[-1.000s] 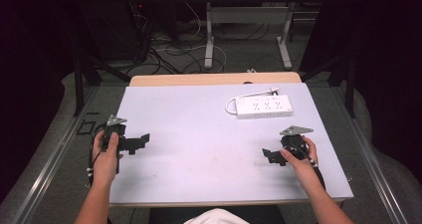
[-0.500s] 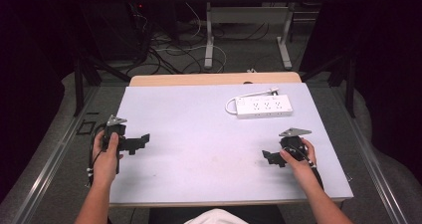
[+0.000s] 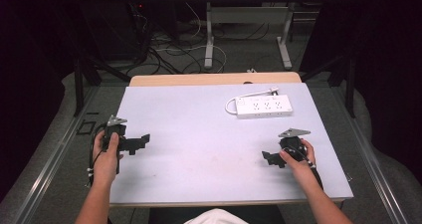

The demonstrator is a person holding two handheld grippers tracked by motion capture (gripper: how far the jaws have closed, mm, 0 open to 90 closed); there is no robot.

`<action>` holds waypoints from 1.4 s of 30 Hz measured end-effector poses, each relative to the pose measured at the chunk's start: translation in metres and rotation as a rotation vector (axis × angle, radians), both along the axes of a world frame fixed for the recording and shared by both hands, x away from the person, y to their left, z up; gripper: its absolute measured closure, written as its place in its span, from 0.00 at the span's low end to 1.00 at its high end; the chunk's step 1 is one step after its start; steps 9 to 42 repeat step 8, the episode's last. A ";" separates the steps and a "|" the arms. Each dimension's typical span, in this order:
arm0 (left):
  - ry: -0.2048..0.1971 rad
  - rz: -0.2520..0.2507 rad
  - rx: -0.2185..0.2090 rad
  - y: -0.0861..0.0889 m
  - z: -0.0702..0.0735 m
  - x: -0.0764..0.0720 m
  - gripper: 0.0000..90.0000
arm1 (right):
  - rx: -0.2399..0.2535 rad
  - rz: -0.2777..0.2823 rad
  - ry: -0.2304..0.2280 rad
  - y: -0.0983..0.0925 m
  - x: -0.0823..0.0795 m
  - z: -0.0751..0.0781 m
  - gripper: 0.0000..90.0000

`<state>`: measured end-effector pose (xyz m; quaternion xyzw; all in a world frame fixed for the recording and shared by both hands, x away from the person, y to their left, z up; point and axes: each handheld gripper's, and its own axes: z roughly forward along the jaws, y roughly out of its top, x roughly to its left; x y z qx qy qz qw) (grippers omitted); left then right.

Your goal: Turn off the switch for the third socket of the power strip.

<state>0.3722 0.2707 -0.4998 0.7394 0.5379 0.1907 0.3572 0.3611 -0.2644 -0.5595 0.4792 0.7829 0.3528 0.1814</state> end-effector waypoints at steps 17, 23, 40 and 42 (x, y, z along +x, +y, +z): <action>0.005 -0.002 0.003 0.001 0.001 0.000 0.00 | -0.004 0.010 -0.002 -0.001 0.000 0.000 0.00; 0.005 -0.002 0.003 0.001 0.001 0.000 0.00 | -0.004 0.010 -0.002 -0.001 0.000 0.000 0.00; 0.005 -0.002 0.003 0.001 0.001 0.000 0.00 | -0.004 0.010 -0.002 -0.001 0.000 0.000 0.00; 0.005 -0.002 0.003 0.001 0.001 0.000 0.00 | -0.004 0.010 -0.002 -0.001 0.000 0.000 0.00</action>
